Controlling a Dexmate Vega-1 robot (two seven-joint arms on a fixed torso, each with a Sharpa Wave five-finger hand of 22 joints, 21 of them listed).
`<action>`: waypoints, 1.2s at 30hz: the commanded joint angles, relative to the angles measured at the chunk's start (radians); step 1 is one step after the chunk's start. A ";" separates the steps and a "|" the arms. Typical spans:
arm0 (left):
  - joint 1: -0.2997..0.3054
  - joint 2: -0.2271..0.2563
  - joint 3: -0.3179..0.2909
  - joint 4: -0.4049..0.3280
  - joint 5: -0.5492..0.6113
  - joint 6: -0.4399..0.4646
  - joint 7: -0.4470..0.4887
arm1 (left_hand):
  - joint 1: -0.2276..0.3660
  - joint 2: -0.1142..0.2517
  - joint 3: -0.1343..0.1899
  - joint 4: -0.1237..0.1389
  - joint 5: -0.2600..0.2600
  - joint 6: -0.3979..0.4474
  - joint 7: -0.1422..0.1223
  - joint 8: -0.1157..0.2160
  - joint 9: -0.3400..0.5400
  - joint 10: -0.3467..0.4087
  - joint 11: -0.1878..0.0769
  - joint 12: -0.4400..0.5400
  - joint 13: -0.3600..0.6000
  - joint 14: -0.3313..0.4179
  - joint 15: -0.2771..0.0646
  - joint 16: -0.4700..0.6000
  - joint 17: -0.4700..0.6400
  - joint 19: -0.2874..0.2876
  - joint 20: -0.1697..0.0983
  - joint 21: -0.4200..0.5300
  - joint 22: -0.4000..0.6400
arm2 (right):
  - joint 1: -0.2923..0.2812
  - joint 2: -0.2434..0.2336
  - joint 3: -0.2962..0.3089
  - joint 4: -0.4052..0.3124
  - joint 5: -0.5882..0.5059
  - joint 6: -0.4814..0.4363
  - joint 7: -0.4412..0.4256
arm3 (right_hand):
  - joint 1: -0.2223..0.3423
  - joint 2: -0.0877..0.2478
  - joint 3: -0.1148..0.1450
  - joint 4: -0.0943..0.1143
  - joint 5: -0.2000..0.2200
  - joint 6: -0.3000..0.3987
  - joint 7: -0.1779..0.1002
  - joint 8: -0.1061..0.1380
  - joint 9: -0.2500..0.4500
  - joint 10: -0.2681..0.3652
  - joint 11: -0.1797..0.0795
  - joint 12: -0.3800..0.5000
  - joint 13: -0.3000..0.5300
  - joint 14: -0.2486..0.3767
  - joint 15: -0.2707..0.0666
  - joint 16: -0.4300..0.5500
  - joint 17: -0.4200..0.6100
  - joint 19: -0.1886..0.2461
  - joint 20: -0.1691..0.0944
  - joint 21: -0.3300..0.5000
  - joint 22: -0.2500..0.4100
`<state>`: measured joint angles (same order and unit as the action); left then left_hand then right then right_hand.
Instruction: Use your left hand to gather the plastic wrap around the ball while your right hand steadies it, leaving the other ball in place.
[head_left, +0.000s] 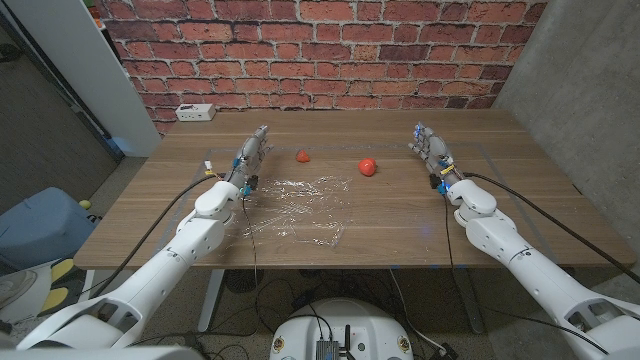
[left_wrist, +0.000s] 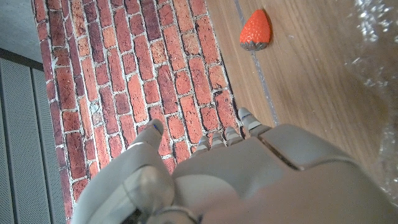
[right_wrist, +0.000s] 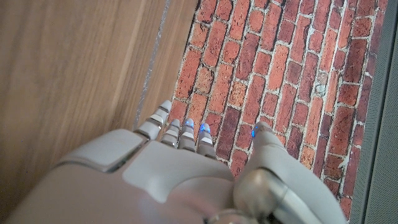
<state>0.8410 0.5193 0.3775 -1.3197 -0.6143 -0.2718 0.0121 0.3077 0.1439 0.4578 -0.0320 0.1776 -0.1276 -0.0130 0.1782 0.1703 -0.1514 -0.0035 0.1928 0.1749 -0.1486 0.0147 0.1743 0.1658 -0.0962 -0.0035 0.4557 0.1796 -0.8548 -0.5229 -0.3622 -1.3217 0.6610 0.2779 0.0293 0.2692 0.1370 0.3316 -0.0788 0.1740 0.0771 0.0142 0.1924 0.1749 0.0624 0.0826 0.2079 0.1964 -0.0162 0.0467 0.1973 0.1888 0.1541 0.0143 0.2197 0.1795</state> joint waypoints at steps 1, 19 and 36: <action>-0.001 0.059 0.029 -0.102 0.124 0.119 0.144 | 0.028 0.005 0.017 -0.021 0.002 0.010 -0.027 0.008 0.003 0.003 0.016 0.007 0.005 0.026 0.028 0.013 0.004 0.013 0.091 -0.001 0.005 | -0.017 -0.011 0.011 -0.018 0.015 -0.013 -0.003 | 0.007 0.002 0.010 -0.002 0.004 0.013 -0.006 0.005 0.005 -0.001 0.010 0.003 0.003 0.004 0.018 0.006 0.004 0.006 0.013 0.002 0.002; -0.103 0.178 0.110 -0.232 0.334 0.376 0.176 | 0.030 -0.007 0.018 -0.038 -0.004 0.032 -0.054 0.008 0.005 0.023 0.013 0.013 0.007 0.070 0.078 0.020 0.008 0.022 0.193 -0.008 0.011 | -0.040 -0.009 0.022 -0.025 0.029 -0.003 -0.010 | 0.011 0.011 0.013 -0.005 0.003 0.056 -0.045 0.012 0.006 0.020 0.016 0.008 0.003 0.018 0.038 0.012 0.008 -0.001 0.035 -0.003 0.003; -0.257 0.250 0.221 -0.305 0.482 0.629 0.039 | 0.039 -0.018 0.019 -0.057 -0.003 0.038 -0.069 0.007 0.005 0.035 0.007 0.014 0.008 0.101 0.077 0.022 0.008 0.044 0.199 -0.005 0.013 | -0.070 -0.002 0.032 -0.025 0.035 0.030 -0.014 | 0.013 0.013 0.014 -0.006 0.003 0.068 -0.044 0.013 0.006 0.028 0.018 0.009 0.004 0.025 0.040 0.015 0.009 -0.001 0.039 -0.004 0.004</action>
<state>0.7057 0.7099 0.5086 -1.5645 -0.2282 0.1970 0.1426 0.3392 0.1331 0.4739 -0.0789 0.1736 -0.0861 -0.0754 0.1782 0.1701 -0.1187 0.0072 0.2036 0.1800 -0.0551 0.0928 0.1937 0.1700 -0.0609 0.1948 0.4510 0.1887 -0.9067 -0.5294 -0.3361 -1.3463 0.6908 0.2844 0.0210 0.2742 0.1423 0.3356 -0.0828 0.1740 0.1379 -0.0287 0.1966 0.1795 0.0860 0.0947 0.2079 0.1978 0.0053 0.0788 0.2050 0.1932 0.1502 0.0467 0.2205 0.1792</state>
